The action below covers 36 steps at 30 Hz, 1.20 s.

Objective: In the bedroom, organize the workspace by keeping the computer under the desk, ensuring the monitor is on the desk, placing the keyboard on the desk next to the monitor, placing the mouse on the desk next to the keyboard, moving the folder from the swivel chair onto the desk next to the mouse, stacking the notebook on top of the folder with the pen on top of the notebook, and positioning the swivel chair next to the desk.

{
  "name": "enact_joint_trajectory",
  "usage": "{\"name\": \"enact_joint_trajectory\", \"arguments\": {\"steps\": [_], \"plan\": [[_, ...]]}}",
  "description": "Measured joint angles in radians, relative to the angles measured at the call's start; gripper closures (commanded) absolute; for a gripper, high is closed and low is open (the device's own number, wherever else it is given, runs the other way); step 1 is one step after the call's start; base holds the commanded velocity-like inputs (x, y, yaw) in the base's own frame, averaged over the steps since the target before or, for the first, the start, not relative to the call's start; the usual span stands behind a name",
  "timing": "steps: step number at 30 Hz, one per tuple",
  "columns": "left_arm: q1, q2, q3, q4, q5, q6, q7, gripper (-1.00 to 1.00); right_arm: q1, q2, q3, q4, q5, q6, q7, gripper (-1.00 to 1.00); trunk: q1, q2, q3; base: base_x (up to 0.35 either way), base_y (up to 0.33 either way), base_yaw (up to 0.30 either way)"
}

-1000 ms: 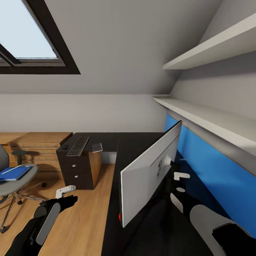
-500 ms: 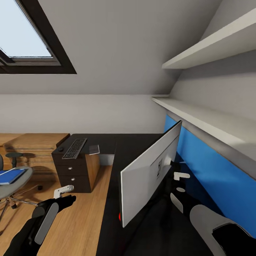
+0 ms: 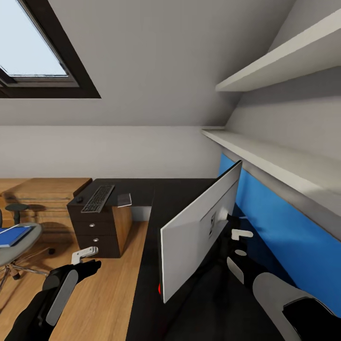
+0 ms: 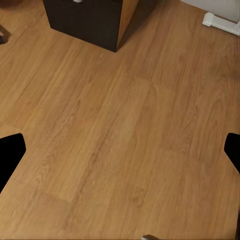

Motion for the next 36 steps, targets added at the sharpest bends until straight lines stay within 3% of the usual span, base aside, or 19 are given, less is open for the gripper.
{"name": "enact_joint_trajectory", "arguments": {"steps": [22, 36], "plan": [[0.0, 0.0, 0.001, 0.0, 0.0, 0.0, 0.002, -1.0, 0.0, 0.001, 0.001, 0.002, -0.002, 0.001, 0.0, 1.0, 0.0, 0.0, 0.0, 0.061, -0.048, 0.0], [0.0, 0.0, 0.029, 0.001, 0.0, 0.001, 0.0, -1.0, 0.0, 0.002, 0.006, 0.004, -0.006, 0.0, 0.0, 1.0, 0.0, 0.0, 0.0, 0.081, -0.03, 0.0]]}}
